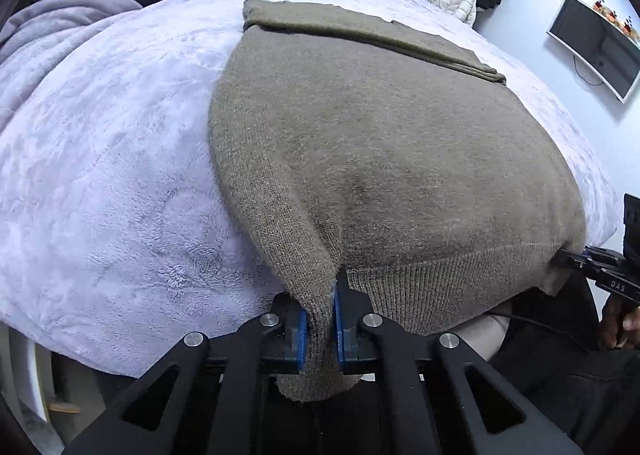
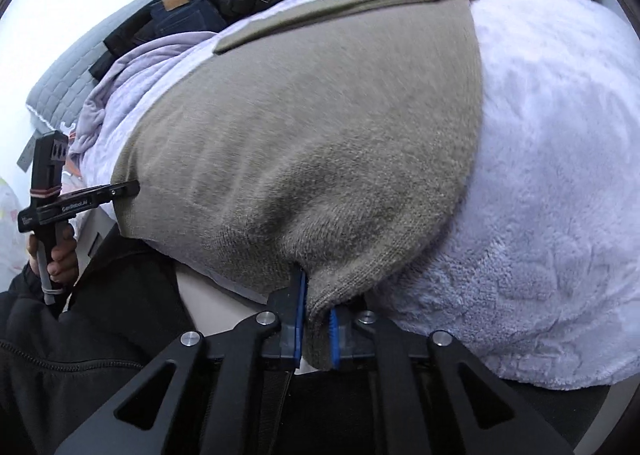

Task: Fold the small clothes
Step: 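Lift the hem with both grippers toward the collar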

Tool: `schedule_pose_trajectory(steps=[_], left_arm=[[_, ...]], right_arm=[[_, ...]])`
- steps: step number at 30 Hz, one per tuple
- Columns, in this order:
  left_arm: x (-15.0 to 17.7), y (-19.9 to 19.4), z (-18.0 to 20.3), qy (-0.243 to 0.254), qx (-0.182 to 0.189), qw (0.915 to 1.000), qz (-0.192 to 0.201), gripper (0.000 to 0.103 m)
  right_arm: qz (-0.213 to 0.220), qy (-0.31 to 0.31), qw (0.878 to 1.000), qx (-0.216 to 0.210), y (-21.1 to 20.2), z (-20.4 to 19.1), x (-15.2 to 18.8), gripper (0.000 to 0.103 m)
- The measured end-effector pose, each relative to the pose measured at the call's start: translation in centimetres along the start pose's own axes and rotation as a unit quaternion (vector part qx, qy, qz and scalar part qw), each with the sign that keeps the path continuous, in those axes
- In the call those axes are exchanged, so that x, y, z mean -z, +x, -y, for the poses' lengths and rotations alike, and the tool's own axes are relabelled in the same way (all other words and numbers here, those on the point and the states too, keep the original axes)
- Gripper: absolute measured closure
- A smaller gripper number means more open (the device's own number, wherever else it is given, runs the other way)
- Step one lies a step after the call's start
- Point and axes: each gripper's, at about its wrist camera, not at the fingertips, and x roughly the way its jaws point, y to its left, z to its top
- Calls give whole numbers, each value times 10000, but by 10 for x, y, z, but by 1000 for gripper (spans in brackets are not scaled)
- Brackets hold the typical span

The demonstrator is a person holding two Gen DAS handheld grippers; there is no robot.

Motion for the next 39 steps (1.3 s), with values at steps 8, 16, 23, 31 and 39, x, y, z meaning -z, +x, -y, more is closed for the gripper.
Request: schedule_pose_trajectory(steps=[8,16,23,31,39], left_arm=[[-6,-35,-11,-137,447,9973,569,93],[-27,-64,-14,-427,865,9882,1191,93],[-67,-73,0,-311,803,9864,1402,93],[-120,-72,-4,-655,910,9807,1604,93],[-166,-65,0,-779,896,9783,1698,93]], right_arm=[[630,-418,9965,-359,-45,-11,-5,94],[1487,-388,9854,-738,-101,-11,-20,96],[1794,-313,9811,-654,-110,-11,-51,97],[2089,16,9758,-650,-116,-8,-95,97],[2420,341,9676,-629,-127,15,-142,97]])
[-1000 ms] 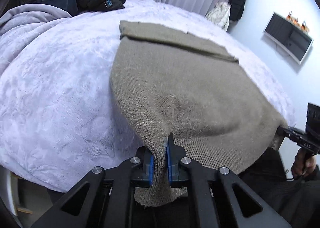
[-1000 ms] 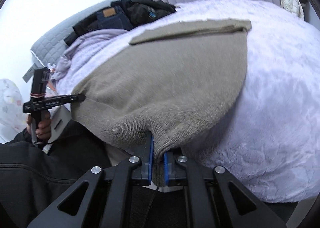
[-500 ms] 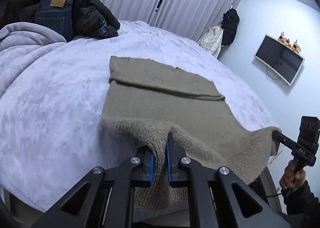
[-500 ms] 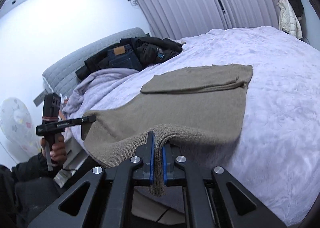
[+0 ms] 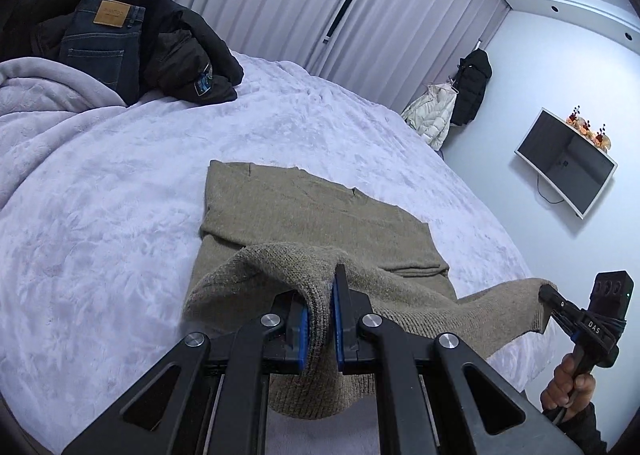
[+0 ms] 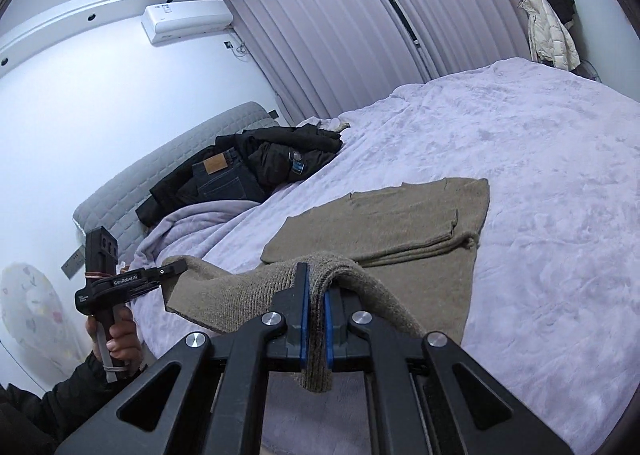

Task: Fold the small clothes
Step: 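Lift the hem with both grippers toward the collar, then lay the hem onto the collar and open both grippers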

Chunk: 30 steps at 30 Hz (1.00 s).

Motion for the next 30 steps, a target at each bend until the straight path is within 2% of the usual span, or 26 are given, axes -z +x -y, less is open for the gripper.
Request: schedule_pose_trajectory(steps=[14,20,25,30], left_arm=[[-62,95,-23,-616,-127,9975,-314,93],[-85,158,-47,-988,-170,9930,-625,93],[-91,212,-73,-1278,-320,9870,-918,93],[-96,247,-86,-1412,-313,9843,-1014,92]], right_arm=[[-168,260,9988,369,94,50,-74,97],[-406,541,9956,649,150,85,-99,97],[-792,921,9885,896,208,128,-104,97],[-1063,1068,9821,1127,245,155,-97,97]])
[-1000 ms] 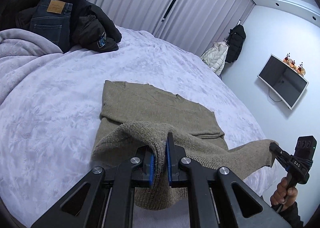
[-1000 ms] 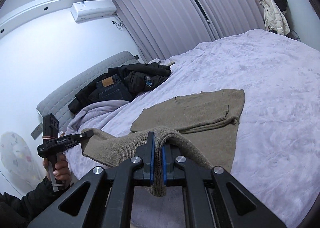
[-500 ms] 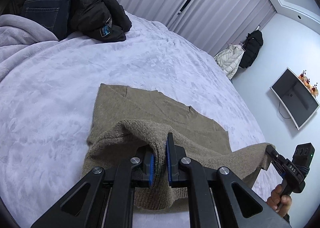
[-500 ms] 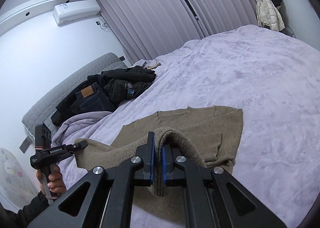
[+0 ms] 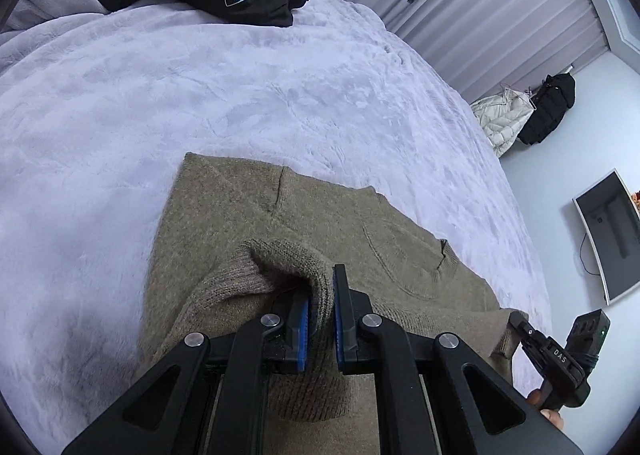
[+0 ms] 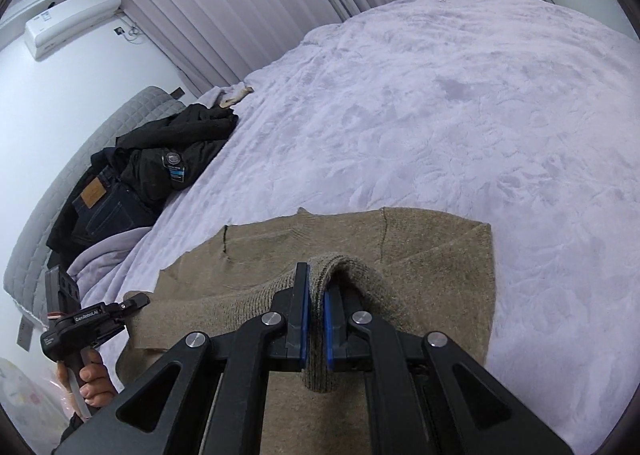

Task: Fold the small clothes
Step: 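Lay the hem onto the collar and open both grippers, then press and smooth the folded sweater flat with both grippers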

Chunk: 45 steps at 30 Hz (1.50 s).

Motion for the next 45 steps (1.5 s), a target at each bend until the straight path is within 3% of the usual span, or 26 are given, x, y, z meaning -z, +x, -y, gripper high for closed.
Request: schedule_pose_trajectory(steps=[5,6,7,8,9,10,12,13,16,19,22,24,25,27,29,30,32,34,36,40,43,45], left_arm=[[-2,25,-12,-173,-60,9992,-357,91],[-3,22,-12,-173,5,9991,-398,82],[-4,20,-10,-174,89,9989,-428,59],[-6,12,-7,-197,262,9986,-425,42],[-6,3,-5,-233,351,9986,-333,7],[-5,-11,-3,-296,260,9992,-56,1],[-4,-30,3,-139,277,9993,184,1],[-3,-35,5,-23,312,9994,121,1],[9,-46,12,214,235,9994,95,1],[35,-49,35,1106,110,9938,-12,1],[65,-46,60,2165,89,9760,-205,1],[78,-36,82,2831,30,9587,-278,1],[79,-26,90,3076,-4,9509,-354,1],[69,1,99,3237,-109,9439,-648,1],[52,28,98,3134,-425,9448,-854,1],[38,40,93,2977,-685,9485,-838,1],[16,53,77,2503,-860,9609,-812,1],[-6,58,54,1737,-603,9798,-792,1],[-16,59,41,1281,-347,9884,-744,1],[-18,60,37,999,-440,9913,-734,1],[-11,37,51,941,-538,9930,-465,1],[-1,32,72,1342,-681,9881,-323,1]], right_arm=[[-387,273,9986,225,27,19,0,95],[-473,363,9981,175,30,23,-1,93],[-540,465,9974,109,31,27,-3,93],[-573,557,9968,36,30,28,-5,90],[-586,612,9964,-39,26,29,-8,82],[-566,609,9965,-79,22,27,-10,75],[-375,456,9982,-89,6,20,-11,25],[-201,363,9991,-76,-5,16,-9,19],[85,220,9997,-87,-33,10,-2,17],[54,-33,10000,-61,-48,1,11,17],[-202,-612,9979,30,-49,-18,24,17],[-365,-1165,9925,72,-45,-34,32,17],[-498,-1462,9879,116,-39,-44,34,17],[-800,-1877,9789,127,-20,-60,35,17],[-1161,-2233,9677,158,7,-74,33,17],[-1269,-2408,9618,289,21,-79,30,17],[-1264,-2585,9553,680,41,-78,22,17],[-1173,-2233,9627,976,55,-62,5,17],[-1042,-1550,9762,1099,62,-35,-11,17],[-1067,-621,9840,1285,72,2,-19,18],[-798,-638,9814,1627,53,-9,-18,18],[-427,-928,9797,1727,37,-34,-14,17]])
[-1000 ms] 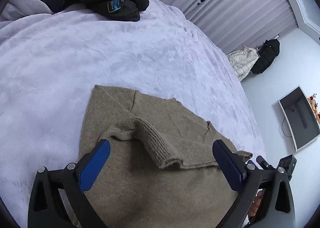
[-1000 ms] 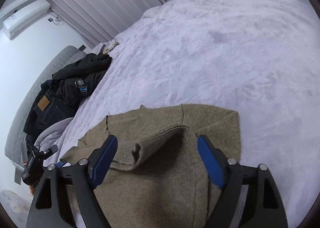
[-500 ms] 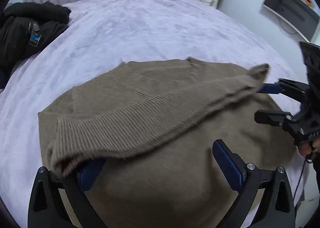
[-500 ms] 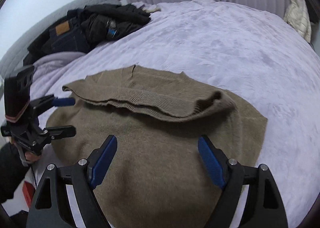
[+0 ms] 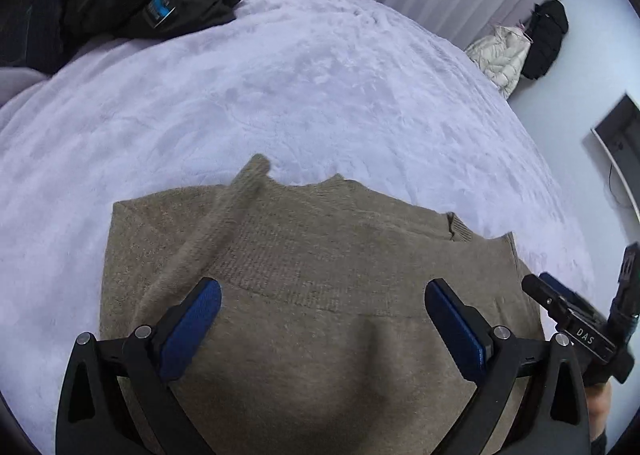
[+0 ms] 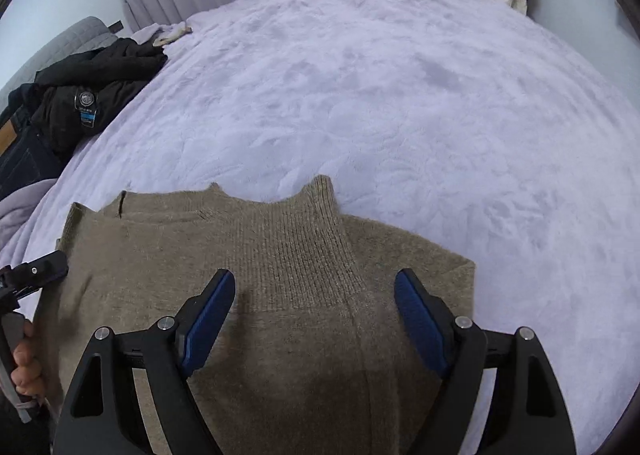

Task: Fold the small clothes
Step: 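Press and smooth the folded sweater flat with both grippers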

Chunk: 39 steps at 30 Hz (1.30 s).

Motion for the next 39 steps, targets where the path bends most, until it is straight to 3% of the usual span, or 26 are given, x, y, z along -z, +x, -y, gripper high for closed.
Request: schedule_pose_trajectory(steps=[3,7,9,12,14,17,21,23,26,28,30,32,34,39], left_arm=[[8,13,38,783,-665,9947,33,1],[1,38,18,467,-1138,9923,-170,1],[-4,47,-6,204,-1333,9907,-198,1],[-8,48,-29,36,-1064,9943,-69,1],[-5,48,-27,192,-1044,9943,83,1],[0,55,-20,412,-1294,9906,179,1],[2,37,0,518,-1710,9839,77,1],[22,9,11,593,-1655,9840,293,1],[54,-16,21,621,-1161,9903,453,1],[69,-19,23,657,-1483,9849,613,1],[75,-11,11,573,-1803,9808,478,1],[79,-9,-15,283,-1654,9851,369,1],[84,-19,-39,84,-1172,9921,433,1],[99,-21,-39,487,-1161,9896,690,1]], right_arm=[[-119,-455,9988,-113,1,-43,1,17],[-491,-1100,9926,145,31,-91,12,19],[-623,-917,9938,110,45,-84,11,19],[-487,-607,9952,594,48,-57,5,19],[-475,-365,9951,782,50,-35,4,19],[-373,-88,9978,536,51,-15,6,19],[-399,-323,9940,969,42,-30,8,19],[-253,-474,9944,915,17,-46,17,19],[-44,-607,9968,517,-16,-69,46,18],[2,-696,9971,308,-20,-90,63,18],[-104,-938,9951,303,-11,-108,74,18],[-146,-1169,9916,529,-1,-114,83,18],[-49,-1022,9932,562,-4,-99,86,17],[71,-217,9974,685,-18,-32,88,17]])
